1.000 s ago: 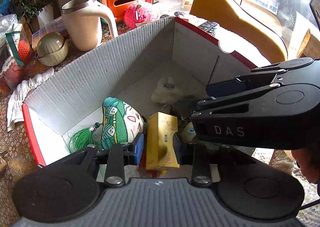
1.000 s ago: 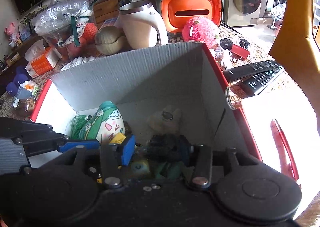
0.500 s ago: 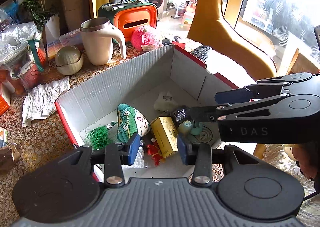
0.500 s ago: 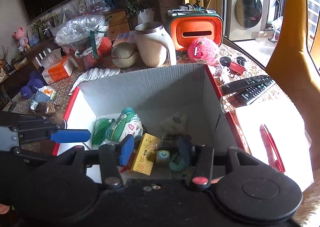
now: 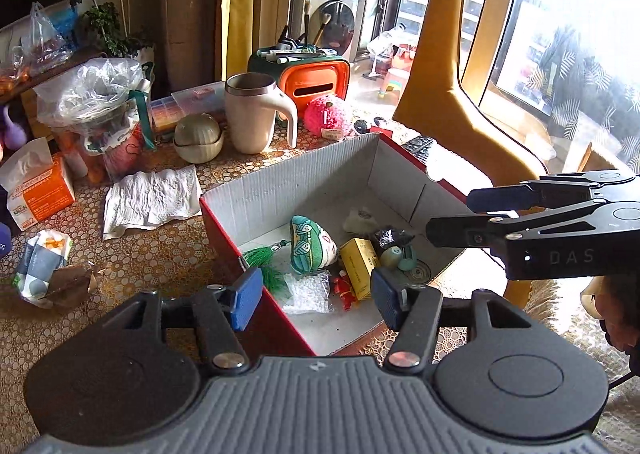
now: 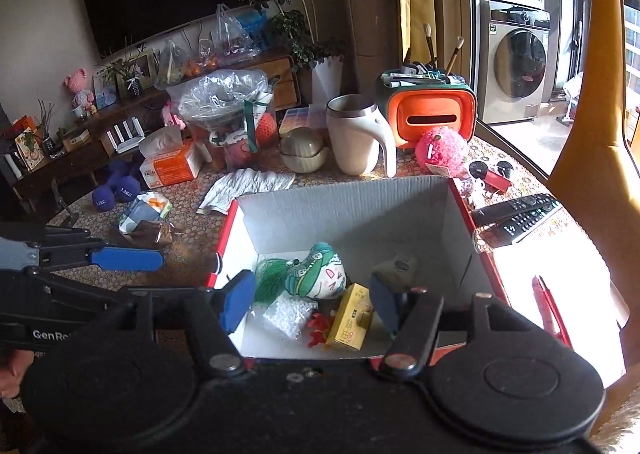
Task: Organize objects
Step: 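Withdraw both tools from the box toward the white packet and silver bag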
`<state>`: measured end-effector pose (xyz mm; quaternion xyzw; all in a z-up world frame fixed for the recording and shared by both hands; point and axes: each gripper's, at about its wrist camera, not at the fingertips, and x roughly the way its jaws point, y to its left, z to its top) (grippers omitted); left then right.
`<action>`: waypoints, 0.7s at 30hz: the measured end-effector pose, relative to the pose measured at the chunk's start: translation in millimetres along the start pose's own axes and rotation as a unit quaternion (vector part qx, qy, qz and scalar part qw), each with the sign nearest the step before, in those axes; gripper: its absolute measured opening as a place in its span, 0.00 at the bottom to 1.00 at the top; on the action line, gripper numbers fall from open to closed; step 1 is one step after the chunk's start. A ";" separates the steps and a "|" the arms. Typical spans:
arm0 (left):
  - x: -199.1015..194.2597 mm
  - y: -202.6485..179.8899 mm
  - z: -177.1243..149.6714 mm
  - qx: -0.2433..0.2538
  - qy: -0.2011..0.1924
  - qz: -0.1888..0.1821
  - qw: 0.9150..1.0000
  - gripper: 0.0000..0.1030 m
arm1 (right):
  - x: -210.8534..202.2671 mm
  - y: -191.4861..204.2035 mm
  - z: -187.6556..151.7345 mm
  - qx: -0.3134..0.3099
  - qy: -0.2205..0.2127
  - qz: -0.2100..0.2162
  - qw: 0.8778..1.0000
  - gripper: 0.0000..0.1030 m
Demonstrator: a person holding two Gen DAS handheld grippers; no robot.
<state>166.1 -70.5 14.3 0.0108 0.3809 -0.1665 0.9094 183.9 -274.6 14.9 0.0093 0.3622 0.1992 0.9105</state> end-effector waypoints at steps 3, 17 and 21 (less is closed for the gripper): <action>-17.4 9.7 -5.3 -0.010 -0.012 0.011 1.000 0.68 | -5.2 11.7 -0.6 -0.009 -0.007 0.007 1.000 0.64; -62.1 60.6 -29.5 -0.045 -0.033 0.049 0.997 0.81 | -0.2 69.1 -5.9 -0.039 -0.015 0.050 0.998 0.84; -67.1 78.4 -36.5 -0.054 -0.034 0.062 0.996 0.84 | 10.3 83.8 -8.3 -0.046 -0.007 0.064 0.997 0.87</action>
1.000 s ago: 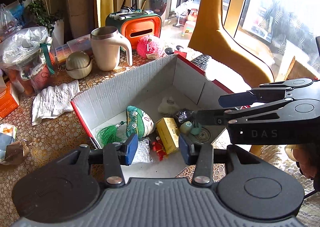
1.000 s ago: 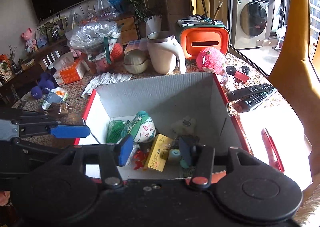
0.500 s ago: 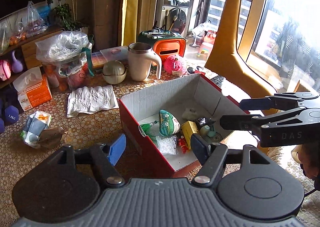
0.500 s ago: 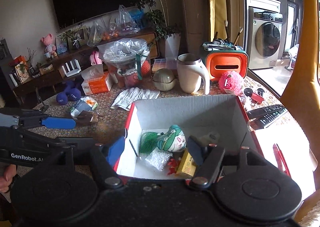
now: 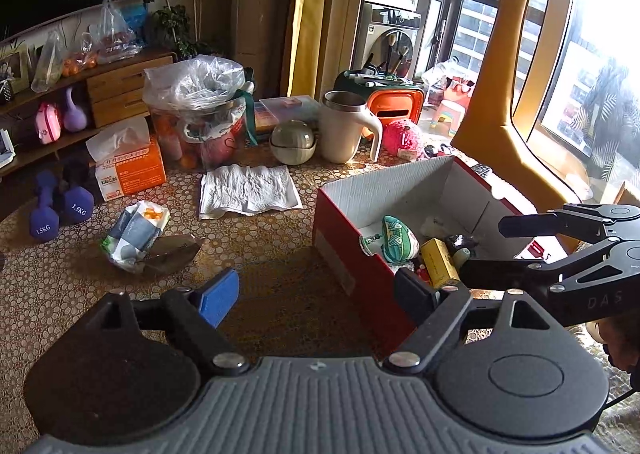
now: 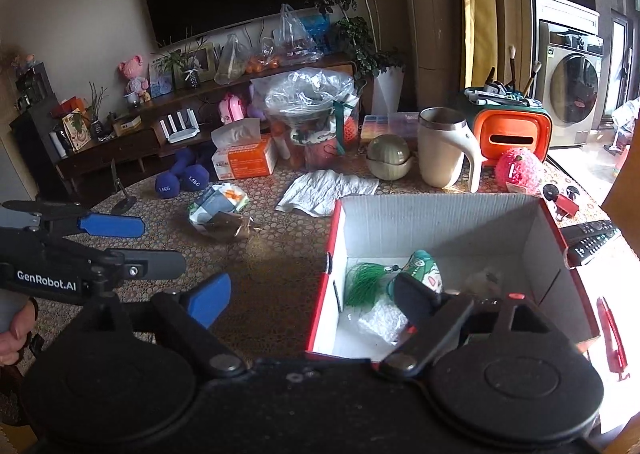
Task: Organize objects
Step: 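Withdraw both tools from the box toward the white packet and silver bag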
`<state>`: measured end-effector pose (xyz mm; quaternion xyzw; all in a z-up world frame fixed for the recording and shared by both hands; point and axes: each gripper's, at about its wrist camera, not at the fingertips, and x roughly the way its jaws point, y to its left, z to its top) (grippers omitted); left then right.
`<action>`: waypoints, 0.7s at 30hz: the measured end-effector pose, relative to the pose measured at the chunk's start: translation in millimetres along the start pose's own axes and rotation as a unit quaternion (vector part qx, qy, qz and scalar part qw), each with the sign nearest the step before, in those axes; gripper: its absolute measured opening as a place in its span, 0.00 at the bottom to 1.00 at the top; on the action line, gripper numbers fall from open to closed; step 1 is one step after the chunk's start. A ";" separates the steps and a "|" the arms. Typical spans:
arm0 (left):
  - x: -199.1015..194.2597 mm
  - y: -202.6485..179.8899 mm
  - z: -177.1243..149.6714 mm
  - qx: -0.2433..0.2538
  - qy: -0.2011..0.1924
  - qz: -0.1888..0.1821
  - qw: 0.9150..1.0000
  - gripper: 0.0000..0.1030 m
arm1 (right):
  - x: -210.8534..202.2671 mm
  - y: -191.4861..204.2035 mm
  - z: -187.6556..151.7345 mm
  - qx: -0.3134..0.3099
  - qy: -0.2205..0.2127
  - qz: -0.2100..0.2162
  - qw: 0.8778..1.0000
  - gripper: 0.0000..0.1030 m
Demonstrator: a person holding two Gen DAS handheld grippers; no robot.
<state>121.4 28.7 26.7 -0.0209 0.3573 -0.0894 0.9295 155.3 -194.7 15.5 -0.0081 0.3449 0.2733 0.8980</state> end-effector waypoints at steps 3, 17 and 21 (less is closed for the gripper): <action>-0.1 15.7 -4.6 -0.008 0.000 0.008 1.000 0.87 | 10.1 10.4 0.9 -0.007 0.004 0.008 1.000 0.89; 19.1 124.8 -47.5 -0.073 -0.004 0.081 0.994 0.99 | 76.4 59.6 21.6 -0.039 0.035 0.031 0.998 0.97; 32.6 156.0 -47.2 -0.087 -0.007 0.105 0.991 0.99 | 101.8 67.7 29.8 -0.044 0.048 0.039 0.997 0.97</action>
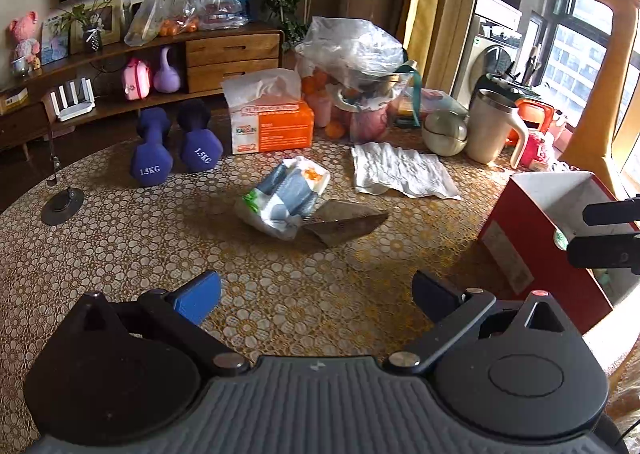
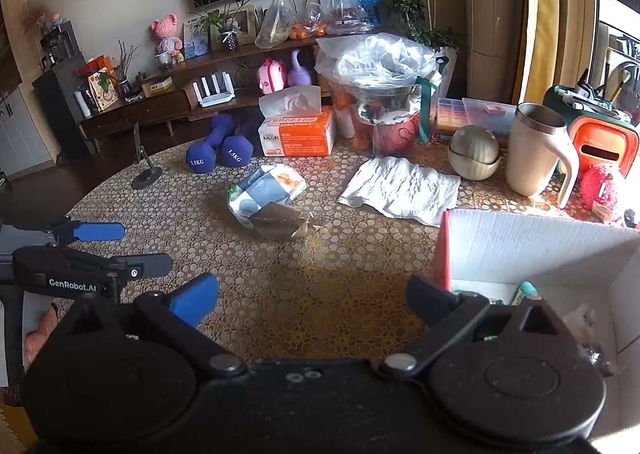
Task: Organize objects
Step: 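Withdraw both tools from the box toward the white packet and silver bag, then grasp the silver snack bag with the right gripper while the left grasps the white-and-blue packet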
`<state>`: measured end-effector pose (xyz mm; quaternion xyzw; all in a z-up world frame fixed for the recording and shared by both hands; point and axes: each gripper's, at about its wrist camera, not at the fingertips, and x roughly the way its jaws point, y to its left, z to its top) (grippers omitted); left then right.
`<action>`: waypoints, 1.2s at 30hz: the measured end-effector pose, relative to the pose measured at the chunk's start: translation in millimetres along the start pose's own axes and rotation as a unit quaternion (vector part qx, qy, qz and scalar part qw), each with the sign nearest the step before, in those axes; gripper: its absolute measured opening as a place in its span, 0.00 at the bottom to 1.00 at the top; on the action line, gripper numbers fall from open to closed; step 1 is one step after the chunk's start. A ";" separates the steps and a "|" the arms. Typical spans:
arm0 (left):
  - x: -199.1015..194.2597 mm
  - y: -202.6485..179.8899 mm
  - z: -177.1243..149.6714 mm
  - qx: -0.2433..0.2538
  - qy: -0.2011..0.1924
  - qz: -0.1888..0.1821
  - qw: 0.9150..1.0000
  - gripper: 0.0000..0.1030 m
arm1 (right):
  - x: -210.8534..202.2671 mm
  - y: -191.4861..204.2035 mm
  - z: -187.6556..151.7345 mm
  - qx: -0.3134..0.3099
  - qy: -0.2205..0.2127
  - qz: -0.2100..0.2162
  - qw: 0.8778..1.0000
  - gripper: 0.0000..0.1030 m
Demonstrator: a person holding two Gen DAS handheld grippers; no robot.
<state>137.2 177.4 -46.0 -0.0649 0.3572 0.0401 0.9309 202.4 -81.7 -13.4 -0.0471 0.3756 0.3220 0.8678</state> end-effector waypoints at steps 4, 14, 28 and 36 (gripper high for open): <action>22.8 20.5 14.0 -0.005 -0.002 0.016 1.000 1.00 | 26.7 4.9 11.1 -0.009 0.017 0.008 1.000 0.97; 90.0 36.4 47.8 0.049 0.000 0.045 0.998 1.00 | 88.5 11.7 56.8 -0.005 0.042 0.005 0.999 0.97; 167.1 42.2 53.2 0.114 0.032 0.034 0.992 0.99 | 200.6 19.5 91.6 0.077 0.119 -0.019 0.990 0.95; 188.1 33.5 44.6 0.140 0.041 0.022 0.989 0.99 | 237.1 13.5 82.5 0.116 0.152 -0.037 0.981 0.89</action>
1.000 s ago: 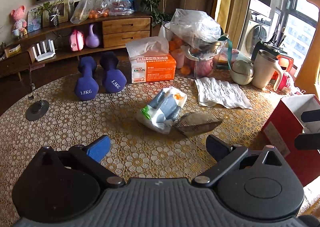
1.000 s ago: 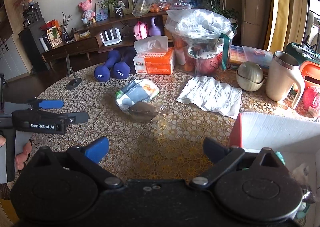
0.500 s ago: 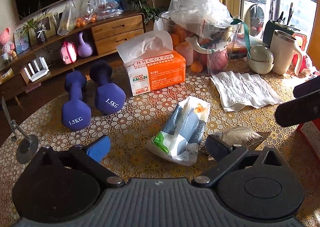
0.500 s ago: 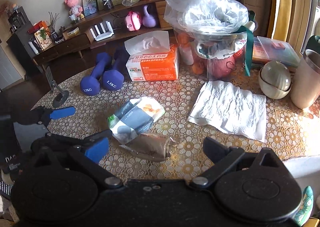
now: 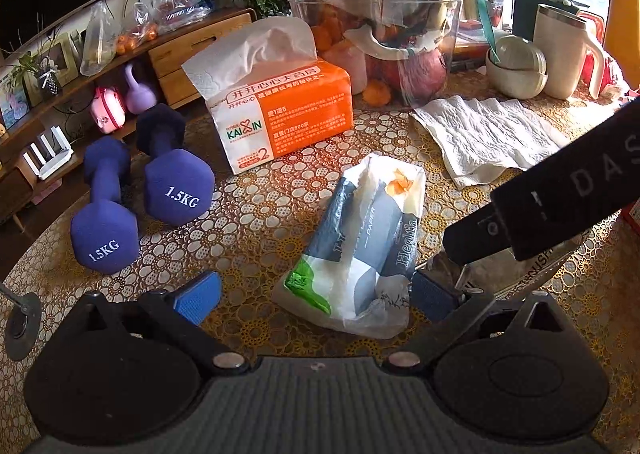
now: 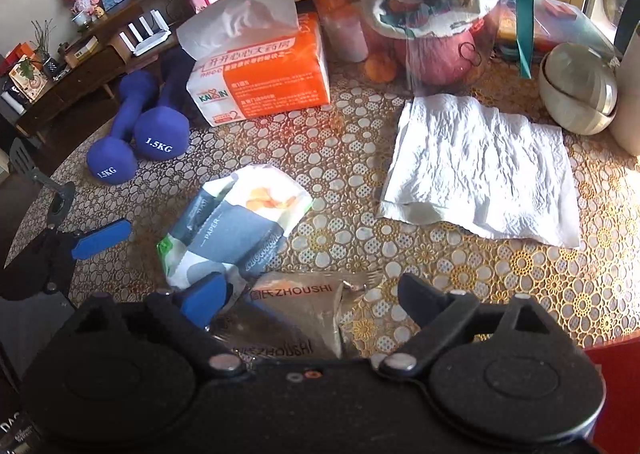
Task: Organize objects
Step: 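Grasp the silver snack bag with the right gripper while the left grasps the white-and-blue packet, then carry the silver bag with the right tool into the box while the left carries the packet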
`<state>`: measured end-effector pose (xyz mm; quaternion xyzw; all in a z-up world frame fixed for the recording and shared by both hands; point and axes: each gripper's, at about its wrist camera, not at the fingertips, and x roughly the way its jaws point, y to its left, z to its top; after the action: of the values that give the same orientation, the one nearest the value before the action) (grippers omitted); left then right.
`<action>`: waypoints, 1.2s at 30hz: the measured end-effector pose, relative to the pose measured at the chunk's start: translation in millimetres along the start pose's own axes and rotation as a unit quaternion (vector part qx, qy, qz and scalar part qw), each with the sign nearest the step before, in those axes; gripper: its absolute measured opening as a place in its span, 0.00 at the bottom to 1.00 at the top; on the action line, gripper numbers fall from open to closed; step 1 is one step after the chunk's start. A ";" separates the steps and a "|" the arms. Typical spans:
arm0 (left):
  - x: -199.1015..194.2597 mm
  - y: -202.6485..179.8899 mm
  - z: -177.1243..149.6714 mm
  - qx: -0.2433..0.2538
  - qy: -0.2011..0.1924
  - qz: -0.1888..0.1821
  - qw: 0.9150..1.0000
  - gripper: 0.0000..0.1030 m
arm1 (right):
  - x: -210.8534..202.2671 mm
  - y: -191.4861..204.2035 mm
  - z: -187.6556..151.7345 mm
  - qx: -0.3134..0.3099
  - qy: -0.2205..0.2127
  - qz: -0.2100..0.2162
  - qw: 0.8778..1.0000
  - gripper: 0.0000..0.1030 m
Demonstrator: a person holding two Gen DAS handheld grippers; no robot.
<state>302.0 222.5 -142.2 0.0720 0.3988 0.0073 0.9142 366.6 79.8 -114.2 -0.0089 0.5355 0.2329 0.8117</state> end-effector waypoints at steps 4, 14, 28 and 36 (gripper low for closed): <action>5.5 -1.7 -0.2 -0.004 0.001 -0.012 1.000 0.99 | 10.9 -3.9 -6.9 0.009 0.015 0.008 1.000 0.83; 8.5 -8.2 -2.1 -0.019 -0.008 -0.045 0.999 0.70 | 14.4 -28.3 -17.6 0.077 0.014 0.060 0.995 0.60; -14.0 -29.9 -5.6 -0.034 -0.004 -0.027 0.999 0.29 | -6.0 -46.2 -37.5 0.108 -0.007 0.060 0.992 0.52; -60.9 -50.1 -4.2 -0.045 -0.010 -0.036 0.998 0.29 | -45.4 -52.0 -61.3 0.107 -0.023 0.077 0.991 0.50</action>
<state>255.2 169.1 -107.6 0.0164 0.3908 -0.0084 0.9203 319.3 0.5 -112.9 0.1245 0.5374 0.2358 0.8000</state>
